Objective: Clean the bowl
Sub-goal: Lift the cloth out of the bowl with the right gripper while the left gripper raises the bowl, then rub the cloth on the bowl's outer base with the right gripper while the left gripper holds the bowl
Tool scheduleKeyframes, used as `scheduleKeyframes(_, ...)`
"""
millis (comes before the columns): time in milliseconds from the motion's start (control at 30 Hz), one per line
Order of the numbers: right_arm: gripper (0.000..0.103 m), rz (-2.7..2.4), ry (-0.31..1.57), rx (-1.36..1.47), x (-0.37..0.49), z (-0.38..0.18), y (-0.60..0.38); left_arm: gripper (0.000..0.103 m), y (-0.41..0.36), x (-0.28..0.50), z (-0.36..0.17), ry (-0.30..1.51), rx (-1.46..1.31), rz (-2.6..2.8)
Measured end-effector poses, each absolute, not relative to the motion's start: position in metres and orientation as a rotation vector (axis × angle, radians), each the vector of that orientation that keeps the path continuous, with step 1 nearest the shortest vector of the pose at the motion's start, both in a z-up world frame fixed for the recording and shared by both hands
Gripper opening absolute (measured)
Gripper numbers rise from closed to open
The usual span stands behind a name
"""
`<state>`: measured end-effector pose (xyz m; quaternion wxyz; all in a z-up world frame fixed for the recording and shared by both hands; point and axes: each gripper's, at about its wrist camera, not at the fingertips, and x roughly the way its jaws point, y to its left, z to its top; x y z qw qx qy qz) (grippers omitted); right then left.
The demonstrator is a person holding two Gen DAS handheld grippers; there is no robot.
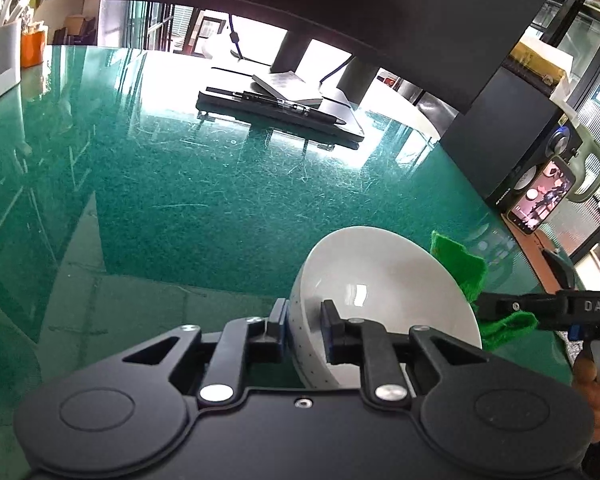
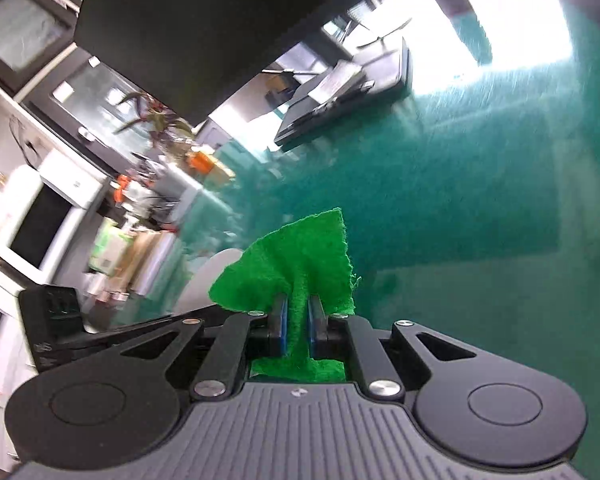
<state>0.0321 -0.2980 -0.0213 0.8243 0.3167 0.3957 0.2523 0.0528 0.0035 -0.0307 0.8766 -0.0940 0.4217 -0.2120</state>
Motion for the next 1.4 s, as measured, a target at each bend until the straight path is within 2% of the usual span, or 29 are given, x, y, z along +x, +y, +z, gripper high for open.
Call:
scheduleKeyframes(433, 0.011, 0.652, 0.862, 0.623, -0.009, -0.019, -0.28, 0.029, -0.024, 0.043, -0.023, 0.846, -0.026, -0.388)
scheduleKeyframes(1100, 0.012, 0.712, 0.835, 0.443, -0.024, -0.004, -0.237, 0.026, -0.027, 0.041, -0.023, 0.835, 0.001, -0.397)
scheduleKeyframes(1400, 0.012, 0.556, 0.8, 0.446, -0.007, -0.003, -0.272, 0.025, -0.029, 0.039, -0.023, 0.832, 0.005, -0.408)
